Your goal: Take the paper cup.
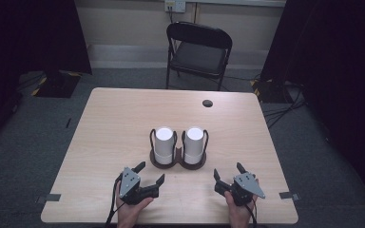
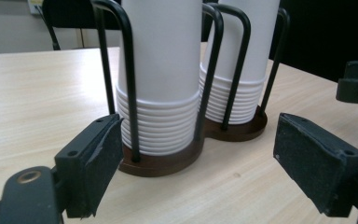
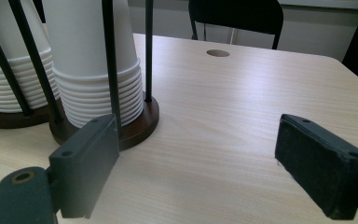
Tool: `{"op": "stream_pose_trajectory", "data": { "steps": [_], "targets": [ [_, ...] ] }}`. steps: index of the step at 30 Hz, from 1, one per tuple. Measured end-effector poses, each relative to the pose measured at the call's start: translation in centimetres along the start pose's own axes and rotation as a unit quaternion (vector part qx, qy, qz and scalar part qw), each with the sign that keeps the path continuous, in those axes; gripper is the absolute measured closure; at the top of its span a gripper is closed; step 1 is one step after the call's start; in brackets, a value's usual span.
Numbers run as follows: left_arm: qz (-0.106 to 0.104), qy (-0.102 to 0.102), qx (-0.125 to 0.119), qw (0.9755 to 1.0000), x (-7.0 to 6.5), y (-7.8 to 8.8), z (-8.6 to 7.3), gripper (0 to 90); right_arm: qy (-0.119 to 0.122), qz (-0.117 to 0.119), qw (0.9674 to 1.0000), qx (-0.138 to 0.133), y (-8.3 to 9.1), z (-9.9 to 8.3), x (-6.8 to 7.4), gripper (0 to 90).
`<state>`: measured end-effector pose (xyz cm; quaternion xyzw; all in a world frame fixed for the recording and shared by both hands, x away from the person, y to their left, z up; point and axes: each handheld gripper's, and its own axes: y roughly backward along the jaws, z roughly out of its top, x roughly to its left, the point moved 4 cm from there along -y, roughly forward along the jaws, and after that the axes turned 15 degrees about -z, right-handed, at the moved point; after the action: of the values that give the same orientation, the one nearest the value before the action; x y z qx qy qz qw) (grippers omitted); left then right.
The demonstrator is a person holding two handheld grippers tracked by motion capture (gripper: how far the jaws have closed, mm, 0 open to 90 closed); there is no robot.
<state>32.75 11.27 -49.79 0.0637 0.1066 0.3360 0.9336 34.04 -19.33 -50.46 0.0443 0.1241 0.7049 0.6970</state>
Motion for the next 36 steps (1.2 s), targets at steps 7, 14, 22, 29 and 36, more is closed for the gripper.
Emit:
{"op": "stream_pose_trajectory", "data": {
  "steps": [7,14,22,29,36],
  "targets": [
    [-0.032,-0.002,-0.001,0.9995,-0.8,-0.5,1.0,18.6,-0.003,0.001,1.0,0.004,-0.1,0.0,-0.1,12.8],
    [-0.049,-0.015,0.004,0.9987,-1.3,-1.6,2.2,19.7,-0.005,0.0,1.0,0.005,-0.1,0.0,-0.1,12.8],
    [-0.069,-0.026,0.005,0.9972,-2.2,-2.5,3.7,24.3,-0.008,0.007,0.9999,0.013,-0.2,0.0,-0.1,12.9],
    [-0.088,-0.046,0.007,0.9951,-2.7,-3.4,5.3,24.8,-0.009,0.007,0.9999,0.012,-0.2,0.0,-0.2,12.9],
    [-0.097,-0.056,0.006,0.9937,-2.9,-4.3,6.3,24.9,-0.01,0.009,0.9999,0.006,-0.1,0.0,-0.2,12.9]
  ]
}}
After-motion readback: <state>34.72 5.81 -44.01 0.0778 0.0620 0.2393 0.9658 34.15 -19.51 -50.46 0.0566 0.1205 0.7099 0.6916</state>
